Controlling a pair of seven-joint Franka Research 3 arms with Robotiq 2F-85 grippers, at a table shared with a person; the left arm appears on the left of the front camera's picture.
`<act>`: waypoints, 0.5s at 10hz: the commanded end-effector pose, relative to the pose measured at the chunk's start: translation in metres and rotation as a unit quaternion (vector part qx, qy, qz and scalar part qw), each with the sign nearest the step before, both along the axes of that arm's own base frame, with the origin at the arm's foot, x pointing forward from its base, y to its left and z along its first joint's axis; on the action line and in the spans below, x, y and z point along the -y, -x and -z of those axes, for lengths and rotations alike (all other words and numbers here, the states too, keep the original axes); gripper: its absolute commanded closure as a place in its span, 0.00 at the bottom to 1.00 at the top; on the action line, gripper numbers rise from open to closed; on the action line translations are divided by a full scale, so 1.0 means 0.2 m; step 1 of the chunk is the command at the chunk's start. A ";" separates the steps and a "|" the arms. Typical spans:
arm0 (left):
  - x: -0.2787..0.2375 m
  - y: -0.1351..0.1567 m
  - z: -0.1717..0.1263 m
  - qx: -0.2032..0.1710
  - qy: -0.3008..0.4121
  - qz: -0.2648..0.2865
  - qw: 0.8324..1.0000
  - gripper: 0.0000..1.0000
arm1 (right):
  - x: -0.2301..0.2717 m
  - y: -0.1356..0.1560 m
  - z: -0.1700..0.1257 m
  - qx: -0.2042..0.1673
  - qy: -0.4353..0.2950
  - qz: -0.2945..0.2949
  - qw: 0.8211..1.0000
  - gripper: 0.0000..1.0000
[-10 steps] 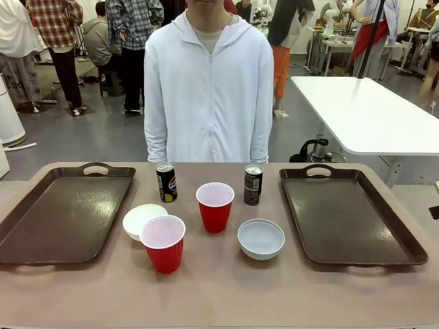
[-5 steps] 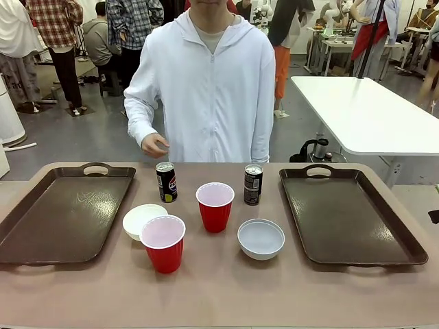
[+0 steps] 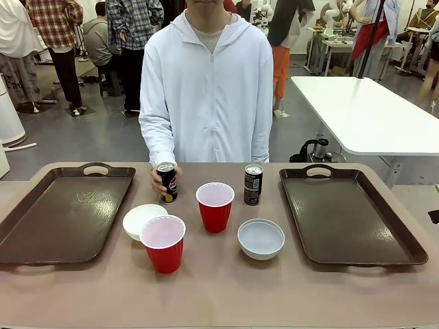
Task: Prepare tableware on both trays.
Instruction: Pick up a Picnic Bowl from the table and place it on a Handle tray.
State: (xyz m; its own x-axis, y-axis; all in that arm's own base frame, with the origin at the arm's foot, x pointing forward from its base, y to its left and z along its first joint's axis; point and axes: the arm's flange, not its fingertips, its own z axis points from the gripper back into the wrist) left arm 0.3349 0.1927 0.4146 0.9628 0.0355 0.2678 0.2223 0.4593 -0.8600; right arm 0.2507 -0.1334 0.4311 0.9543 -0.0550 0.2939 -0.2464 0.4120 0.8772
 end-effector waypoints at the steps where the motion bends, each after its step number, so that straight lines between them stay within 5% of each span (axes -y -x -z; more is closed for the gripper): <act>1: 0.00 0.01 -0.01 0.000 0.009 -0.003 1.000 0.00 | -0.15 -0.07 -0.05 -0.001 0.058 -0.002 0.998 0.00; 2: 0.00 0.01 -0.01 0.000 0.009 -0.003 1.000 0.00 | -0.33 -0.13 -0.09 -0.032 0.113 -0.027 0.993 0.00; 5: 0.00 0.01 -0.01 0.000 0.009 -0.003 1.000 0.00 | -0.94 -0.22 -0.23 -0.046 0.297 -0.049 0.953 0.00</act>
State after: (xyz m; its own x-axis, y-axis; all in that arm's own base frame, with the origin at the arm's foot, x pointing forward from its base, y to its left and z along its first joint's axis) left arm 0.3347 0.1929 0.4147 0.9629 0.0358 0.2675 0.2221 0.4581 -0.8607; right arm 0.2960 0.0149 0.4799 0.9650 0.1439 0.2192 -0.2517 0.7426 0.6207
